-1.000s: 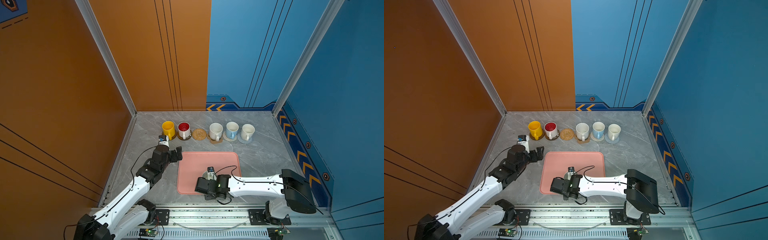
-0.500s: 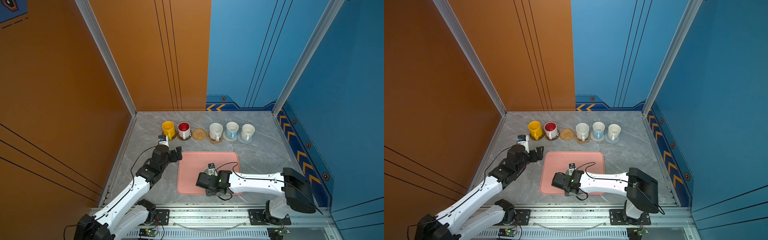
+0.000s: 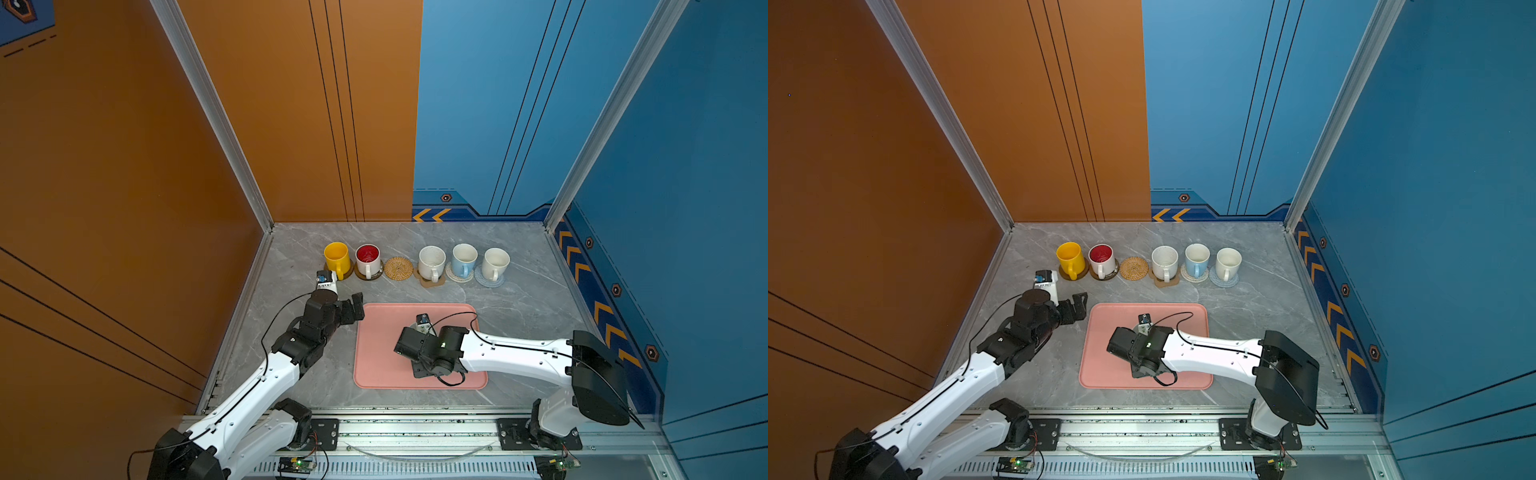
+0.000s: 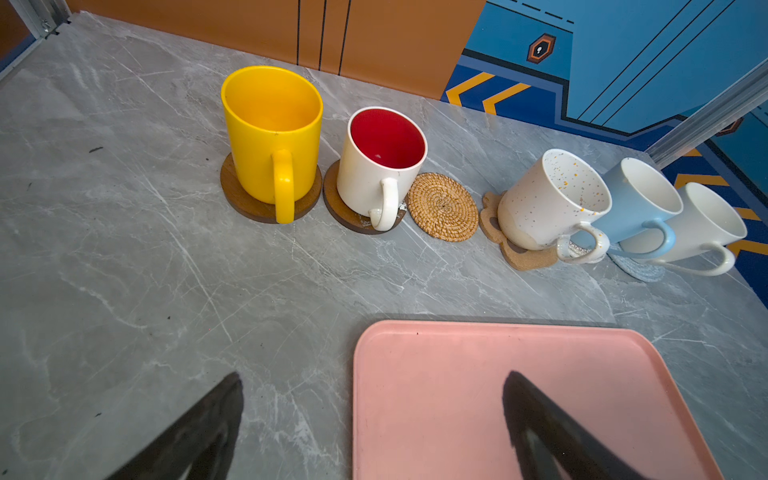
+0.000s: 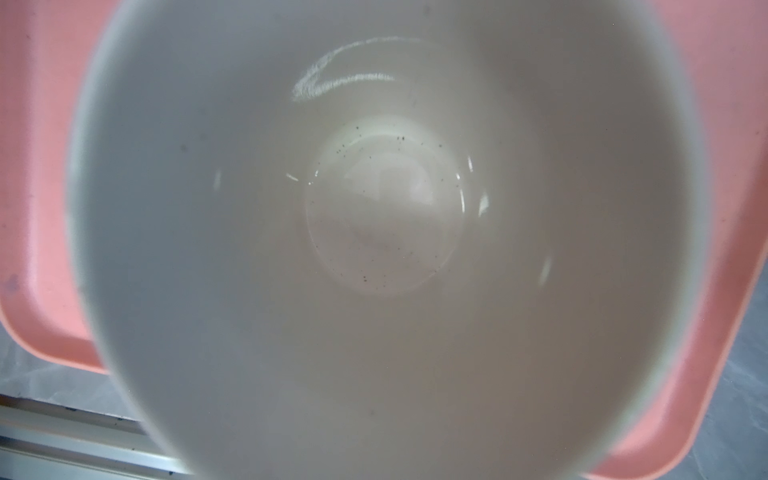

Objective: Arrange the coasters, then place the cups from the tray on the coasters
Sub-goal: 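Carry the purple-handled mug with the right gripper toward the row of coasters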

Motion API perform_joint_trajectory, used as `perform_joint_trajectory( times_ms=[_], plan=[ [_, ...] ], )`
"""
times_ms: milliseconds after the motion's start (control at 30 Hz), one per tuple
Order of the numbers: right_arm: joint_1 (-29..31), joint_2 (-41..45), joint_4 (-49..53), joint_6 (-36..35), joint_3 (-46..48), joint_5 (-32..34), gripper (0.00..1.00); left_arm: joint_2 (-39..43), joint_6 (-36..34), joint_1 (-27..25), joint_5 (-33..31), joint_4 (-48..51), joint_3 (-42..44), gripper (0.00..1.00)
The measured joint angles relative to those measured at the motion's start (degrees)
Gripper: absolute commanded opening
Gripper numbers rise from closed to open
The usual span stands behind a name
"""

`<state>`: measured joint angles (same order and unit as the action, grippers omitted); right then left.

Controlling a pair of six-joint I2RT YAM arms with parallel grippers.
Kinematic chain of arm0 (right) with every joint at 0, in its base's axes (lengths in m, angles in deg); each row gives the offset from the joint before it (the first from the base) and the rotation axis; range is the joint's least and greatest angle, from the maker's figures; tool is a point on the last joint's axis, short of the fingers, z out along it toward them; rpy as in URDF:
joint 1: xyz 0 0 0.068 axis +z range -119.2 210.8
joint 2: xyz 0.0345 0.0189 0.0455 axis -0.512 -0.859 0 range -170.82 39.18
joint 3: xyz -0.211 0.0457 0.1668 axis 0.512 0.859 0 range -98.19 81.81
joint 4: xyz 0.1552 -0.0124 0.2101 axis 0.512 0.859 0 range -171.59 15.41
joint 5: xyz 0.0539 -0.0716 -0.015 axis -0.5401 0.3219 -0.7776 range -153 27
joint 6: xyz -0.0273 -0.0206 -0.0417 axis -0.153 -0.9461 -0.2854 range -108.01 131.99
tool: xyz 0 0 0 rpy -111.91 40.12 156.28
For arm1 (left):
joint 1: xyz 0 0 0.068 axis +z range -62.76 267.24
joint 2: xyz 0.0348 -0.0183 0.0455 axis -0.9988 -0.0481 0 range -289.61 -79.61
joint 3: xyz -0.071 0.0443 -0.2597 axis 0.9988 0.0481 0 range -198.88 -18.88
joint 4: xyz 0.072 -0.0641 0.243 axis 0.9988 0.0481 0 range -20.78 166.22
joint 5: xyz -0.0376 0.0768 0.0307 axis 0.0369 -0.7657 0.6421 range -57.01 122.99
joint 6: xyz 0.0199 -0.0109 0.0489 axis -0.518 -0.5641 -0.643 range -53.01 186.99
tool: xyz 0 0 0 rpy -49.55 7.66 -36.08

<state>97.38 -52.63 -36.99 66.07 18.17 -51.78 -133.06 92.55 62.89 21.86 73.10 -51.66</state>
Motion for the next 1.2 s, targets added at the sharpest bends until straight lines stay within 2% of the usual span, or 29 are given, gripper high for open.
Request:
perform_joint_trajectory(
  times_ms=[1200],
  plan=[
    [-11.5,-4.0,-0.2,-13.8,-9.9,-3.7,0.0,-5.3,0.9,1.6,-0.6,-2.2,0.0,0.98]
  ],
)
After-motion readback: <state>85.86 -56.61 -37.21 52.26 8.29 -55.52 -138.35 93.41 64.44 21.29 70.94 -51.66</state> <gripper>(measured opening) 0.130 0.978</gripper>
